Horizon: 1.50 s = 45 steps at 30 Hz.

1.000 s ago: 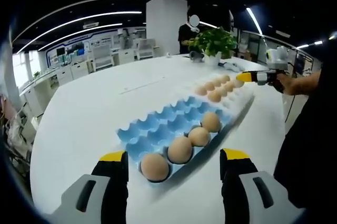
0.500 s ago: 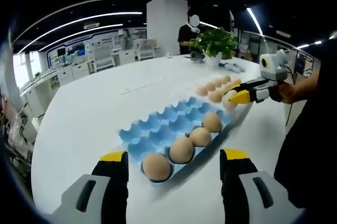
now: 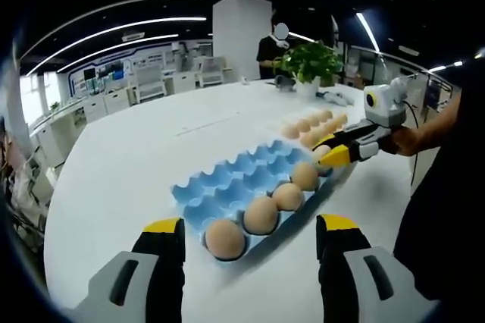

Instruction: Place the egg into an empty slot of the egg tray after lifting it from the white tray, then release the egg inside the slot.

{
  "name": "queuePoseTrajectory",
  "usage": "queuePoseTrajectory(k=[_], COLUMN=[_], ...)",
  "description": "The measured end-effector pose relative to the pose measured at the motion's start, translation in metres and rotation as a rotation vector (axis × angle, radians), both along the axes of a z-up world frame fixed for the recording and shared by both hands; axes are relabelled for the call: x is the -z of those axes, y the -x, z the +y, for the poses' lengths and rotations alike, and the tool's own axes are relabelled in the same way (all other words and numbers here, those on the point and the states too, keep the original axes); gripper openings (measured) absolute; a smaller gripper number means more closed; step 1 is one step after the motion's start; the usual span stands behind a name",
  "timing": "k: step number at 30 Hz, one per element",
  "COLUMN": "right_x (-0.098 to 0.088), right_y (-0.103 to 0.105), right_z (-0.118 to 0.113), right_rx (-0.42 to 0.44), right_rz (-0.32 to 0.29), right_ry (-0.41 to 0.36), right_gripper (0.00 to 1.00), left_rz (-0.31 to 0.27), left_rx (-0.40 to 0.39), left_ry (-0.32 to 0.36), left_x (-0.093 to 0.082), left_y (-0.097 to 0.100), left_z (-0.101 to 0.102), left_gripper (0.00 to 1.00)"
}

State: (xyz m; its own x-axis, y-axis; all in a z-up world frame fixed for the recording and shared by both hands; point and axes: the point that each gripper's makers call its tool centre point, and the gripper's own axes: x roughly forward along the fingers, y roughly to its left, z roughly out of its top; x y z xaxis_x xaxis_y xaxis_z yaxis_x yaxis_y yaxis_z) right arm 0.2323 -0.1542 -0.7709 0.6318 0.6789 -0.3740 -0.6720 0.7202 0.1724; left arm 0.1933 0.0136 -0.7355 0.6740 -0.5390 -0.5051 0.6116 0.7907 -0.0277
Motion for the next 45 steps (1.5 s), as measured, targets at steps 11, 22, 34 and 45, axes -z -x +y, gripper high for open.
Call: queuePoseTrajectory(k=[11,22,34,45], right_x=[0.007,0.008,-0.023,-0.026], right_y=[0.003,0.004,-0.012,-0.031], right_z=[0.004,0.006,-0.017,-0.054], right_rx=[-0.048,-0.106,0.001,0.120], right_rz=[-0.040,-0.119,-0.187,-0.170], right_ry=[0.017,0.071,0.053,0.061], right_gripper=[0.25,0.25,0.27,0.25], left_rz=[0.006,0.012,0.012,0.010], left_rx=[-0.004,-0.002,-0.004,-0.003], left_ry=[-0.004,-0.003,-0.005,-0.002], left_x=[0.001,0.002,0.002,0.002], left_y=[0.001,0.001,0.000,0.000], left_z=[0.001,-0.001,0.001,-0.001], left_gripper=[0.70,0.70,0.70,0.70])
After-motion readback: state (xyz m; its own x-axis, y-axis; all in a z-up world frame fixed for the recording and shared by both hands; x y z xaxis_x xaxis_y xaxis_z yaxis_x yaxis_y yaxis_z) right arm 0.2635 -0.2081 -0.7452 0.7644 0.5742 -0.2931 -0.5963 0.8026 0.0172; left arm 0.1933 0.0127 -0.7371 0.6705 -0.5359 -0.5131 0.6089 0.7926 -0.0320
